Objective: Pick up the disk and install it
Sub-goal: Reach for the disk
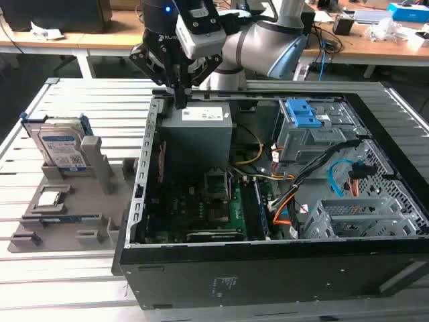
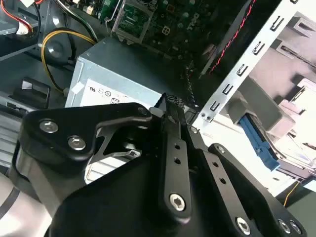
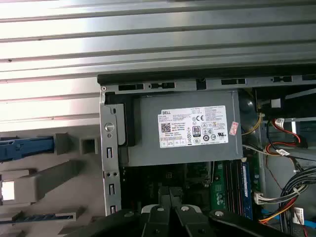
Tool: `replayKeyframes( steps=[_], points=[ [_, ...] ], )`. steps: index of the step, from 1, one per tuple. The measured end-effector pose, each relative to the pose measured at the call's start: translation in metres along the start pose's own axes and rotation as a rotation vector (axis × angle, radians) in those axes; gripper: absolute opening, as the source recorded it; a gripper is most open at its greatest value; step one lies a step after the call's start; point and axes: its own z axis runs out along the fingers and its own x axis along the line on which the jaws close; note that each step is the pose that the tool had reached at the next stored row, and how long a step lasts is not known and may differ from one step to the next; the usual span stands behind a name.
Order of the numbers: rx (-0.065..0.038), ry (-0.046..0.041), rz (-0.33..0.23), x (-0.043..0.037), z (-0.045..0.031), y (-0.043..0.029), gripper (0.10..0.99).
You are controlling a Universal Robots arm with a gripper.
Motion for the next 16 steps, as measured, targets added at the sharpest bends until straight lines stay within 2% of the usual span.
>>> replayKeyframes(
  steps=[5,10,16],
  points=[
    [0.0,0.0,0.0,0.0174,-0.0005,-0.0013,0.106],
    [0.0,0.0,0.0,0.0251,-0.0007,-0.0018,0.106],
    [0.0,0.0,0.0,0.038,-0.001,-0.0028,0.106]
  ],
)
